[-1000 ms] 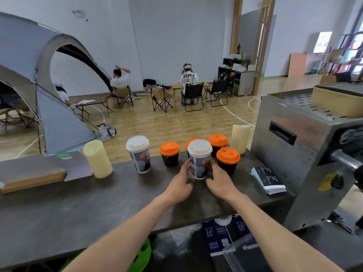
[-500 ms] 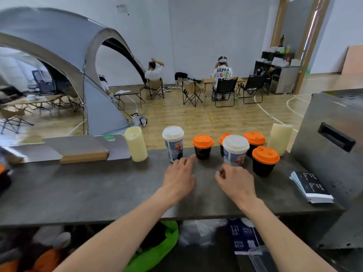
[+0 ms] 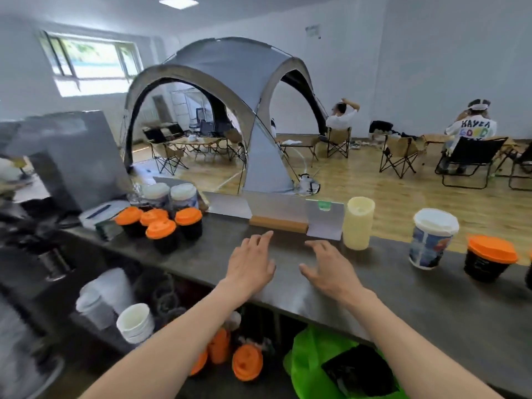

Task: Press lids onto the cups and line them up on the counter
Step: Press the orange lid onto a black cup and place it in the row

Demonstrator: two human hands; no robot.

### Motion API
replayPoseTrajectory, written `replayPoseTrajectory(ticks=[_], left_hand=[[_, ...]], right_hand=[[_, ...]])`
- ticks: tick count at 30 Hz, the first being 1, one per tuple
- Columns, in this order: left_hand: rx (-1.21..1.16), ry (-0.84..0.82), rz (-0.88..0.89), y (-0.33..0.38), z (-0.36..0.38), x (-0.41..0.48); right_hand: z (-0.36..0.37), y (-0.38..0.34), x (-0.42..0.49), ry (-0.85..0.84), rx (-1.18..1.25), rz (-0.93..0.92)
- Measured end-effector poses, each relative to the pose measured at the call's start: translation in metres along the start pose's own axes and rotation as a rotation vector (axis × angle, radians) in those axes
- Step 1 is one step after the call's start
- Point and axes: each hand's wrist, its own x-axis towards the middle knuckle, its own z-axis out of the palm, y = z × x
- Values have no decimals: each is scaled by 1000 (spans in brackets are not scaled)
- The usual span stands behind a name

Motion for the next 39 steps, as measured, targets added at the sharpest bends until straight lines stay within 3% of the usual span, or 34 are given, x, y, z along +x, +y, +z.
replayPoseTrajectory(ticks=[10,18,25,29,39], left_hand=[[65,75,-228,-238,-45,8],[-4,46,-360,-331,-41,14],[-312,-43,-327,-352,-28,29],[-424,20,-376,-342,-27,26],[-486,107,-331,-221,-35,14]], right_hand=[[118,-196,121,-103,72,-177],[182,-282,162,-228,139,-213],[200,-300,181,-335,98,-210],[202,-290,176,-385,88,-211],[144,-206,113,-86,220,-141]])
